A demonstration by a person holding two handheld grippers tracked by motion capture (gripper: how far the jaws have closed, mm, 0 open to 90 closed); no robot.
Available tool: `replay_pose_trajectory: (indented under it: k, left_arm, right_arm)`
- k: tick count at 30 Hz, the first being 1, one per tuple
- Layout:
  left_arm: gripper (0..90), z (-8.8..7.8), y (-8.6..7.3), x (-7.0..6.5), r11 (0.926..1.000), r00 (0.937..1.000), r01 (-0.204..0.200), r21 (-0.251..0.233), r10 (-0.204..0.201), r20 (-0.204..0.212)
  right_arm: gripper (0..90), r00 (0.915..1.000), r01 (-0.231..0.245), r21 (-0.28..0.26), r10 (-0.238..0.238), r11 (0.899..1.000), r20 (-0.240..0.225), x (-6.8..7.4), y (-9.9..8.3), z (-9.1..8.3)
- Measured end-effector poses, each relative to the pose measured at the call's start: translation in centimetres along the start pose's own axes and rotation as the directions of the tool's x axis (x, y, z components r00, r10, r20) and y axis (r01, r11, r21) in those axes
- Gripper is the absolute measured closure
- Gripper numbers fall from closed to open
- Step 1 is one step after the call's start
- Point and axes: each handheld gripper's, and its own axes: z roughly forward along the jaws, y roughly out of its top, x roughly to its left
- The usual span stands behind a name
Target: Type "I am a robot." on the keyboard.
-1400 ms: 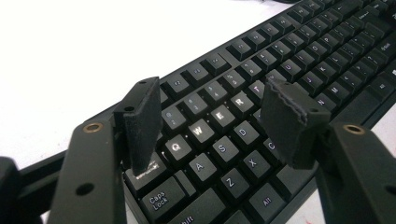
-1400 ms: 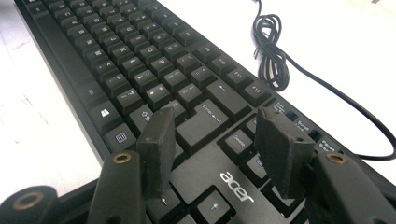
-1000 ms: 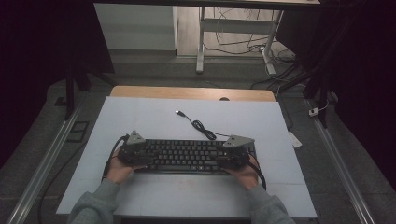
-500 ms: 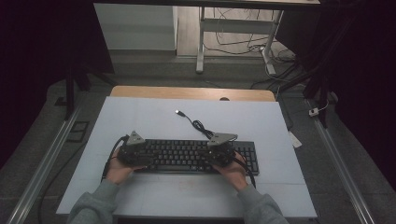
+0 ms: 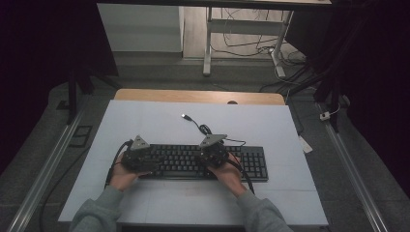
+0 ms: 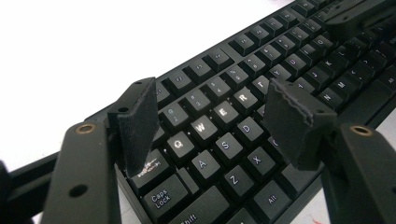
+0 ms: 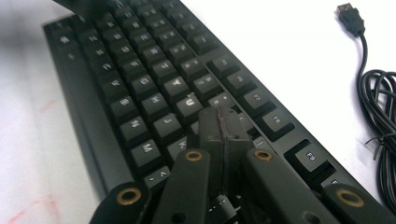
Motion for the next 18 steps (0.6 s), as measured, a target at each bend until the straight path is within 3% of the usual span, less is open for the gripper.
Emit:
replay_pose_trajectory:
  k: [14,18]
  left_arm:
    - [34.6,0.07,-0.03,0.06,1.0,1.0,0.0,0.004,0.0,-0.005]
    - [34.6,-0.01,-0.02,0.05,1.0,1.0,-0.002,0.001,0.002,-0.006]
  right_arm:
    - [89.8,0.9998,-0.005,0.034,0.004,0.999,0.021,-0.28,-0.24,0.83]
    - [89.7,0.9997,-0.001,0.021,0.0,1.0,0.024,-0.22,-0.21,0.65]
